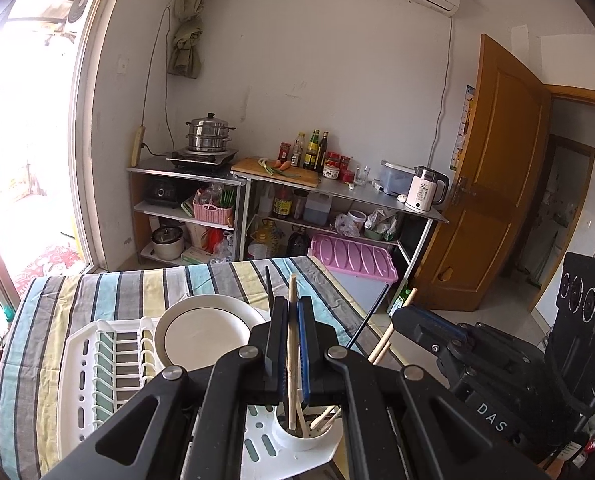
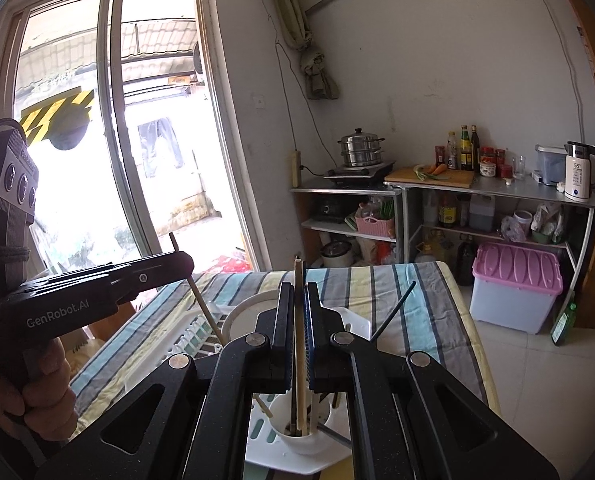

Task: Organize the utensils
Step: 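Lower the chopsticks into the white cup and open both tools, then move both tools back down to the remaining chopsticks on the cloth, then grasp a black chopstick with the left tool while the right tool grasps another black chopstick, then lift both black chopsticks and carry them over the white cup, then lower both black chopsticks into the white cup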

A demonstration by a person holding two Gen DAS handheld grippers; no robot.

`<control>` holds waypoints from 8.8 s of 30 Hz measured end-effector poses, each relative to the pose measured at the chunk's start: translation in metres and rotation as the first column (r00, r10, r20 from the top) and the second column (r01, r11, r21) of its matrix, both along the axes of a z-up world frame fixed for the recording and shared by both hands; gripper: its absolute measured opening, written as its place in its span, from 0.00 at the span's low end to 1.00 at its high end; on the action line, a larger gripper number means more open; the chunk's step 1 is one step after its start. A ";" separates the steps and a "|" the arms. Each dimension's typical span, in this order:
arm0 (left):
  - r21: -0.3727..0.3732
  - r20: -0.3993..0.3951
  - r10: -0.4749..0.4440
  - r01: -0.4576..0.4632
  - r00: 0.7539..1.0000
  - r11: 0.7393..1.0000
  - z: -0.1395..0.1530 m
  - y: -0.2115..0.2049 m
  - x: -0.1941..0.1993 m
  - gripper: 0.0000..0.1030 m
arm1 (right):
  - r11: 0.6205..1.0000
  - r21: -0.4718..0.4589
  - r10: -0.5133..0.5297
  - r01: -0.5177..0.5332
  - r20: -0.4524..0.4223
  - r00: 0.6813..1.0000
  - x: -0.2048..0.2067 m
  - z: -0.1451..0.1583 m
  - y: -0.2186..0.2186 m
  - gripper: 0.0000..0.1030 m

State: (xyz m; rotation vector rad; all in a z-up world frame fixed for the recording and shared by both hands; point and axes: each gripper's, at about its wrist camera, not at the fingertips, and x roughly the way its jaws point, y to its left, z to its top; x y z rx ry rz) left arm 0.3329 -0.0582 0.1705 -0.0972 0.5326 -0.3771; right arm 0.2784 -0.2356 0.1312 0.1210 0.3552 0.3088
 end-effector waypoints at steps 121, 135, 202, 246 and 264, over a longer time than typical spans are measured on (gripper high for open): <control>0.110 -0.274 0.092 -0.064 0.957 0.992 -0.179 0.014 -0.172 0.18 | 0.988 -0.148 -0.007 -0.034 -0.268 0.963 -0.141 -0.143 0.002 0.15; 0.113 -0.426 0.108 -0.066 0.898 0.991 -0.203 0.004 -0.101 0.19 | 0.971 -0.193 0.050 -0.139 -0.402 0.914 -0.070 -0.161 0.016 0.15; 0.059 -0.113 0.015 -0.009 0.993 0.998 -0.073 0.007 -0.150 0.03 | 0.989 -0.135 0.048 -0.068 -0.145 0.988 -0.107 -0.064 0.005 0.04; 0.090 -0.002 0.001 0.000 1.000 0.996 -0.004 0.015 -0.128 0.03 | 0.994 -0.096 0.055 -0.053 0.014 0.998 -0.114 -0.003 0.009 0.04; 0.066 0.020 -0.014 0.012 1.000 0.998 0.039 0.005 -0.051 0.03 | 0.996 -0.088 0.036 -0.030 0.067 0.997 -0.062 0.028 0.015 0.04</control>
